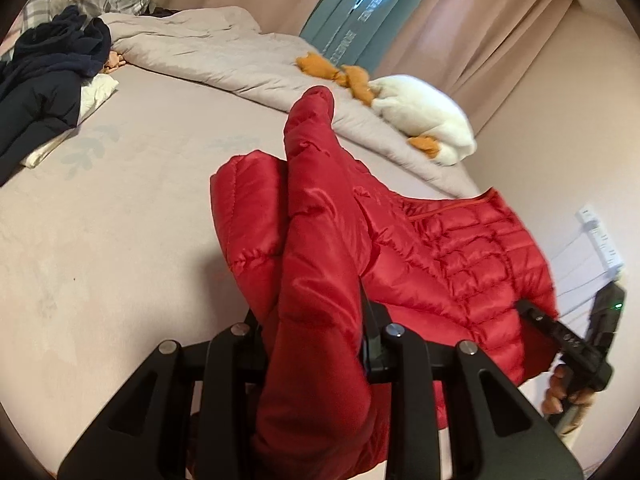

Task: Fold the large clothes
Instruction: 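Hold the lifted jacket above the bed with both grippers, then lower the jacket flat onto the bed and open both grippers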

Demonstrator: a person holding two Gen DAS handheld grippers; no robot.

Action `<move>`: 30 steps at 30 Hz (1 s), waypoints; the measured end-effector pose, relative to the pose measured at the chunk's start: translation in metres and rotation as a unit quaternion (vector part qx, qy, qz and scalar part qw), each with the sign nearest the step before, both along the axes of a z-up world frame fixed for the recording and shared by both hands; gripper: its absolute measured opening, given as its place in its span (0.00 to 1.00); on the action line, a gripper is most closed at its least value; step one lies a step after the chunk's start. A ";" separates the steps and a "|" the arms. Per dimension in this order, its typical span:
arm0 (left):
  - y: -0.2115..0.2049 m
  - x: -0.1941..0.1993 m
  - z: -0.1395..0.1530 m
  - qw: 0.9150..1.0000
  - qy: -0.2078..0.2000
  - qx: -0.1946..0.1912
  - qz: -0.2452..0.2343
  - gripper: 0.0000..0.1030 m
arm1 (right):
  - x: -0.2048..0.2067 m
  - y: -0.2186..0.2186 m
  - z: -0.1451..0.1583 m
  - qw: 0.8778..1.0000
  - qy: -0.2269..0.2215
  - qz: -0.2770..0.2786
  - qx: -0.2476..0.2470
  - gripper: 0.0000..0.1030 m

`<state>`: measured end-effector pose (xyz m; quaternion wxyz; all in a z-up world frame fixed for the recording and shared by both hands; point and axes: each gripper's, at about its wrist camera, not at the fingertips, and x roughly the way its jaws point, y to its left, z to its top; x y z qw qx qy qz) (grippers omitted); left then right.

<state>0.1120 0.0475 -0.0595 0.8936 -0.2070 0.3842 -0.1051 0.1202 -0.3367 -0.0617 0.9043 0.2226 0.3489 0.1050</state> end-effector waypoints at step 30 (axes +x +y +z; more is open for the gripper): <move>0.004 0.036 -0.095 0.989 0.123 0.068 0.041 0.44 | 0.023 0.008 -0.072 0.989 0.133 -0.033 -0.064 0.35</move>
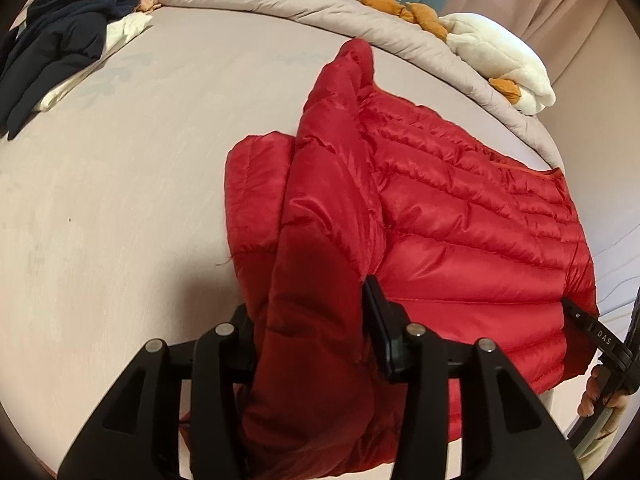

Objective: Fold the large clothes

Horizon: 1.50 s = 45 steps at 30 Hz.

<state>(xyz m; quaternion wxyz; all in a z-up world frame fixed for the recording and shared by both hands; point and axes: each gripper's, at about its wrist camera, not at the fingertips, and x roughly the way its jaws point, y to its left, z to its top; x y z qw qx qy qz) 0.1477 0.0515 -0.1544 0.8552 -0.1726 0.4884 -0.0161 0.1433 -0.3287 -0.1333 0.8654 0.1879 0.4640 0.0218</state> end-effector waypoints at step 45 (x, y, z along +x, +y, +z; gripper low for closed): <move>-0.060 -0.151 0.161 0.975 -0.208 0.058 -0.061 1.00 | -0.146 0.020 0.167 0.960 -0.267 -0.031 -0.080 0.99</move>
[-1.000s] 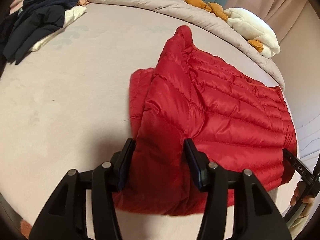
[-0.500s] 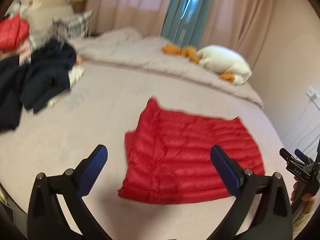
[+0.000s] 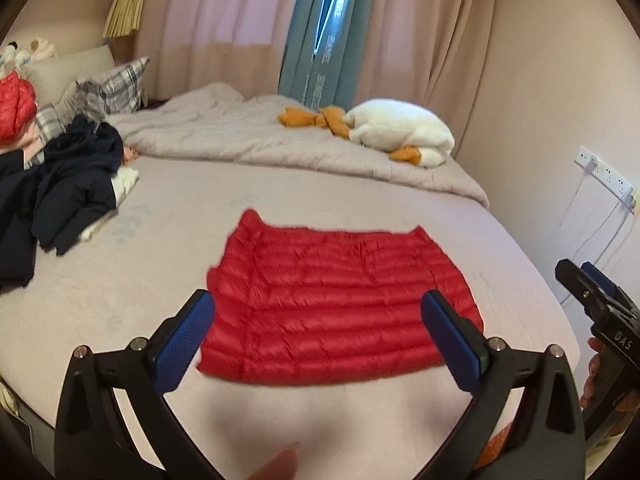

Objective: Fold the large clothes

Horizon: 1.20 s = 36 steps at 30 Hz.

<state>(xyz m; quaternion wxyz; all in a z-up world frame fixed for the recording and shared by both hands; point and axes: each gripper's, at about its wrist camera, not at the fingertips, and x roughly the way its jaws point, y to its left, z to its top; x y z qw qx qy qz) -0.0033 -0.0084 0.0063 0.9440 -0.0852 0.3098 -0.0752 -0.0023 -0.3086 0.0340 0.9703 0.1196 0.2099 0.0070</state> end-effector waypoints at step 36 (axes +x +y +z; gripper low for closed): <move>0.007 -0.011 -0.028 0.999 0.048 0.001 0.003 1.00 | -0.012 0.051 -0.012 0.998 0.024 0.064 -0.003 0.99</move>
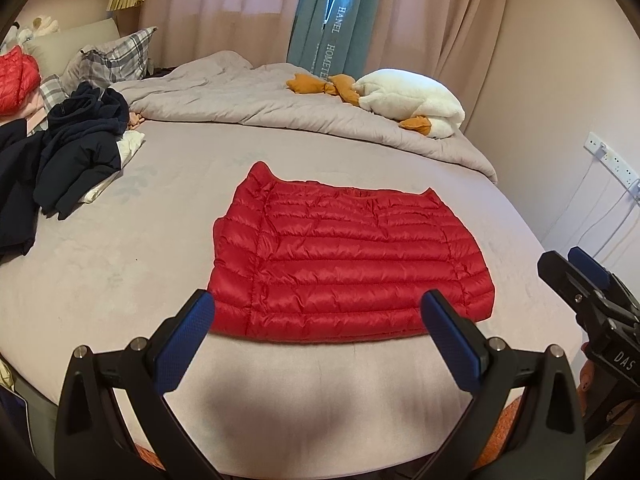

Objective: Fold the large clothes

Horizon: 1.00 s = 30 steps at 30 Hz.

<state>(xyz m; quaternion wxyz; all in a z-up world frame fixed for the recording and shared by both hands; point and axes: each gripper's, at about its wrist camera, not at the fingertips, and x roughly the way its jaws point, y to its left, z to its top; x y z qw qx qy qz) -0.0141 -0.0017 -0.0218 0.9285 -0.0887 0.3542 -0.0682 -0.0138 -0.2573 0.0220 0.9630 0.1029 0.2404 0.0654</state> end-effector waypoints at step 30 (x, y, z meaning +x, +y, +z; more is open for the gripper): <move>-0.002 0.000 -0.003 1.000 -0.002 -0.015 -0.009 1.00 | 0.000 0.007 -0.005 1.000 0.017 -0.007 -0.007 0.99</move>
